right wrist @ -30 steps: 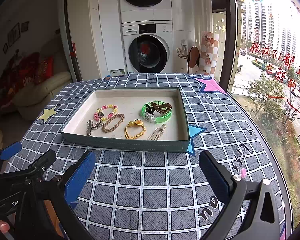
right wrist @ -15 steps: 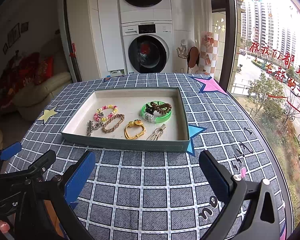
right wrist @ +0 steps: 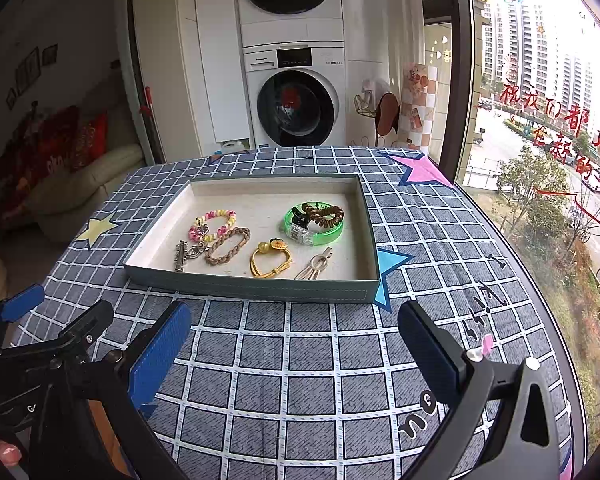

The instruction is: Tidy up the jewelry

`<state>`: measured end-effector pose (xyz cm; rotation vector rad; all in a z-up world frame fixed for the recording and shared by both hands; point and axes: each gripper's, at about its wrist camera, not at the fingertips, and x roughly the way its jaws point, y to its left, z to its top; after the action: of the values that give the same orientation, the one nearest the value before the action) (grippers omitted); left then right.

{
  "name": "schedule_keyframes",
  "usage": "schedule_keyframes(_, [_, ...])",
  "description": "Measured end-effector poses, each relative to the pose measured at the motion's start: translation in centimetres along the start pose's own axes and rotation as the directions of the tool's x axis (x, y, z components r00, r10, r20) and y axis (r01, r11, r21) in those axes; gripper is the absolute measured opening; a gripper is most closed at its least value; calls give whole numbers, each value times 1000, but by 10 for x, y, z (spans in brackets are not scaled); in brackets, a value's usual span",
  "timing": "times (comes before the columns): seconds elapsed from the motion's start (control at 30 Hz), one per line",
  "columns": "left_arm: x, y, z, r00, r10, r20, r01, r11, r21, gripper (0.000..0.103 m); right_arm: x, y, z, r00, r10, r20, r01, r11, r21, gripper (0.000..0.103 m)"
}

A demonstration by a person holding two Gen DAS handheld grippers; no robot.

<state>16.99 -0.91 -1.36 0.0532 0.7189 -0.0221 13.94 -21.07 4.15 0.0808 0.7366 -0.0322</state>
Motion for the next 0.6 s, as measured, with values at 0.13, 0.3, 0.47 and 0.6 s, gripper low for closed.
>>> schedule_keyframes(0.13, [0, 0, 0, 1000, 4, 2, -4, 1000, 0, 103, 0, 0, 0, 1000, -1, 1, 1, 1000, 0, 103])
schedule_keyframes(0.3, [0, -1, 0, 1000, 4, 2, -4, 1000, 2, 103, 0, 0, 0, 1000, -1, 3, 1, 1000, 1, 103])
schedule_keyframes(0.47, [0, -2, 0, 1000, 5, 4, -5, 1000, 3, 103, 0, 0, 0, 1000, -1, 2, 1, 1000, 2, 103])
schedule_keyframes(0.6, [0, -1, 0, 1000, 4, 4, -4, 1000, 0, 103, -1, 0, 0, 1000, -1, 3, 1, 1000, 1, 103])
